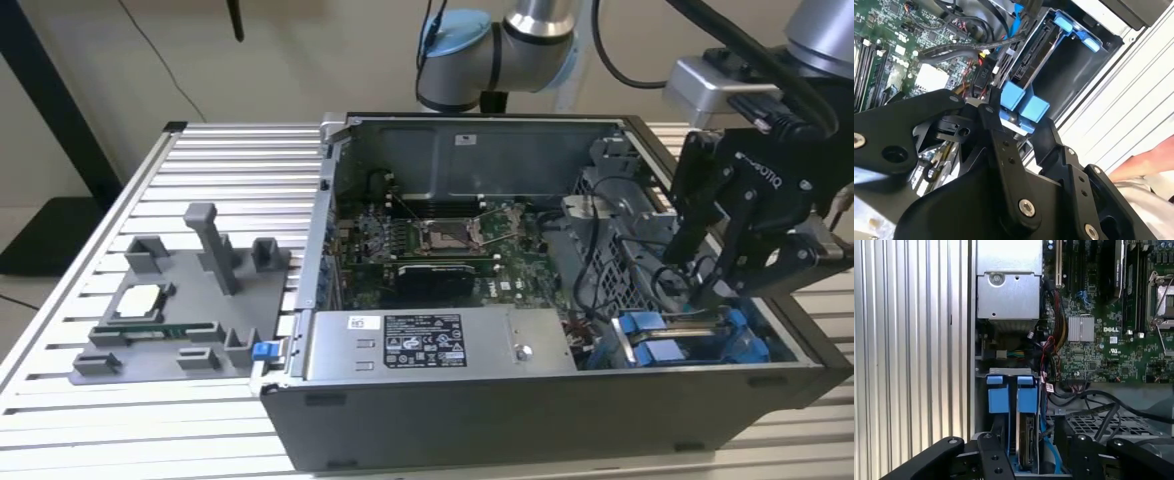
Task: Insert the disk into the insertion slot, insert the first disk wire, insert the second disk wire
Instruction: 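Insert the disk into the insertion slot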
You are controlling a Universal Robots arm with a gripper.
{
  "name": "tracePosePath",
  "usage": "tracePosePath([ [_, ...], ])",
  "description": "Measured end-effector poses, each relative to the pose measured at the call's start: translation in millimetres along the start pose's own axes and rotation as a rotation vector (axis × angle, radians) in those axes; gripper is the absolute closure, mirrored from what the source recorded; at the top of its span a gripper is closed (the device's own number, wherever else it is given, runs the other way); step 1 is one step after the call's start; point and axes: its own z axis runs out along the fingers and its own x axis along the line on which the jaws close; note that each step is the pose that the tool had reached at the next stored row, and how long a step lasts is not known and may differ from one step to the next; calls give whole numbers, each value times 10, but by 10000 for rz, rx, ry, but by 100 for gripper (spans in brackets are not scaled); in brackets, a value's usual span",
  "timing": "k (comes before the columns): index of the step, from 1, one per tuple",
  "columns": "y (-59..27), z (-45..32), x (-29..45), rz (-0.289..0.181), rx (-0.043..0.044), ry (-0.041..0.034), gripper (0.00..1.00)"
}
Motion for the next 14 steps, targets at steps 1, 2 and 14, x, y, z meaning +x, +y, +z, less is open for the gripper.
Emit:
tracePosePath([
  [1, 1, -15, -10, 0, 0, -2, 0],
  [2, 4, -24, -24, 0, 1, -2, 0],
  [14, 30, -29, -186, -4, 346, -138, 0],
])
